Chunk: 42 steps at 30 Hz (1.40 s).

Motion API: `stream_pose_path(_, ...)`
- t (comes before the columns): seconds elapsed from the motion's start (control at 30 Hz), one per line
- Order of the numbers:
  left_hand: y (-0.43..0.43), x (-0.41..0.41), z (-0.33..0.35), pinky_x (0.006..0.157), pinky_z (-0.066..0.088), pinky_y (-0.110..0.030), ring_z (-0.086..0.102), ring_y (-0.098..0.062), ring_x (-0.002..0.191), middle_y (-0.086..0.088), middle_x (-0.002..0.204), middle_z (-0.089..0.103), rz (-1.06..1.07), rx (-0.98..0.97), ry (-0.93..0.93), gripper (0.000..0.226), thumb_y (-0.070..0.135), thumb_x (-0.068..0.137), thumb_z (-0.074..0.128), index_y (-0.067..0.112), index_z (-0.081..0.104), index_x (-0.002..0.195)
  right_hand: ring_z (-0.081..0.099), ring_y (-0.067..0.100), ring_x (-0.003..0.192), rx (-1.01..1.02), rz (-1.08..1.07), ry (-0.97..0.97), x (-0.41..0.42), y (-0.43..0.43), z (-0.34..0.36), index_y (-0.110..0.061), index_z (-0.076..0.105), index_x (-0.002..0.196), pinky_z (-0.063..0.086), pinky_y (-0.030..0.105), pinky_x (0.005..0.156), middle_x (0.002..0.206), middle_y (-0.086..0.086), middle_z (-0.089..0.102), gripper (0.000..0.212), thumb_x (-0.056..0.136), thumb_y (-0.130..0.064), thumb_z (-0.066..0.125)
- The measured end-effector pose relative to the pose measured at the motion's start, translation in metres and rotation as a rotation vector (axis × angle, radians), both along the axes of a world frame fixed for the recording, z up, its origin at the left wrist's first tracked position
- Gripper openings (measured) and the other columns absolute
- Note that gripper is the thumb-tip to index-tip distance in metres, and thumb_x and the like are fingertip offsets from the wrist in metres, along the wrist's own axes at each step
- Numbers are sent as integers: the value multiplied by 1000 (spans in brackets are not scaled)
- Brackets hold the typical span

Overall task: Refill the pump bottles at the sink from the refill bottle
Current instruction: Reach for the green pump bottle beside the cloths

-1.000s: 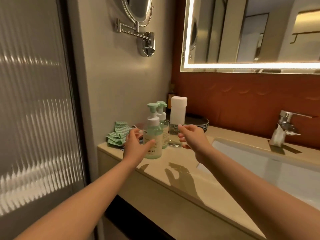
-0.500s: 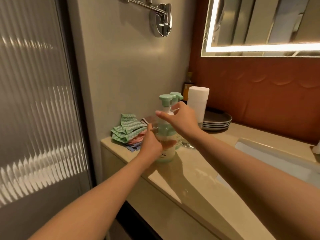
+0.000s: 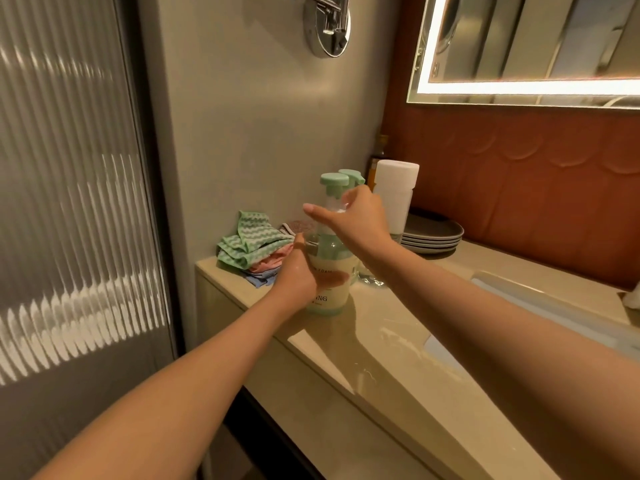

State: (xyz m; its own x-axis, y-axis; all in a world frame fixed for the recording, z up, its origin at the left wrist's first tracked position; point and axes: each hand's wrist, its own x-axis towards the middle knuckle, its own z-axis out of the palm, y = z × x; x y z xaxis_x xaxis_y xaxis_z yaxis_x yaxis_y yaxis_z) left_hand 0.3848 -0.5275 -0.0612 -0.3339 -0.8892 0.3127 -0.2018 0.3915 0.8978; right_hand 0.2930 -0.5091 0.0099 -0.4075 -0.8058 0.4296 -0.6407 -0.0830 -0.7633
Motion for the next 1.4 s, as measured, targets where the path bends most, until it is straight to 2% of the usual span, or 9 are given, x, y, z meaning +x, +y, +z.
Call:
stream_pose_path(0.07,0,0,1,98,35,-20,39,-23,128,-9,146,33,-5,30,-22,92,14,74,77,10,18,145,52,17,92,-6,-33,22,0,1,3,-14,46,100,48,31,79,102,5,53,50,72,-44,75)
stream_pose_path(0.13,-3,-1,2,80,47,-19,49,-22,115,-9,136,45,-46,116,50,76,6,74,76,11,31,136,54,17,90,1,-4,5,0,2,4,-12,51,102,49,32,77,98,4,56,41,76,-33,74)
stream_pose_path(0.37,-4,-3,1,59,39,-10,51,-17,107,-1,111,53,-48,90,43,74,1,71,76,7,33,130,50,22,113,-49,40,-11,8,4,1,-12,41,131,47,40,93,125,7,50,62,79,-31,69)
stream_pose_path(0.5,-3,-1,0,82,35,-11,44,-17,117,0,125,46,-25,64,9,78,8,74,77,9,31,136,49,26,113,0,-109,34,5,2,1,-9,45,121,46,44,94,122,10,49,70,70,-48,76)
stream_pose_path(0.7,-4,-1,0,65,41,-10,50,-12,99,7,101,53,-61,113,64,63,2,69,78,12,41,120,53,17,102,-25,57,-35,3,11,6,-11,46,126,49,32,86,114,4,54,48,83,-21,64)
stream_pose_path(0.93,-7,-5,-2,57,35,-11,45,0,79,13,91,50,-61,115,87,58,-1,69,77,15,40,111,52,23,105,-8,-27,-31,4,4,-1,-12,47,111,48,41,90,117,8,52,56,74,-45,73)
stream_pose_path(1.13,-11,-1,-5,77,38,-27,49,-14,102,2,109,55,-62,70,27,63,9,69,80,13,41,119,54,21,103,-34,90,-81,6,7,-5,-13,45,123,49,35,86,115,7,53,48,80,-20,65)
stream_pose_path(1.3,-11,-4,-4,79,37,-28,48,-18,103,-2,112,52,-36,30,-4,65,10,69,79,12,40,120,45,24,117,-30,-30,-9,10,3,-6,-13,40,126,45,43,96,125,8,44,73,71,-46,75)
stream_pose_path(1.4,-9,-3,-5,77,35,-26,47,-15,101,1,109,52,-48,55,23,62,8,69,80,16,40,116,46,23,114,-42,-89,37,7,2,-4,-12,42,121,46,42,95,123,8,46,66,72,-40,76)
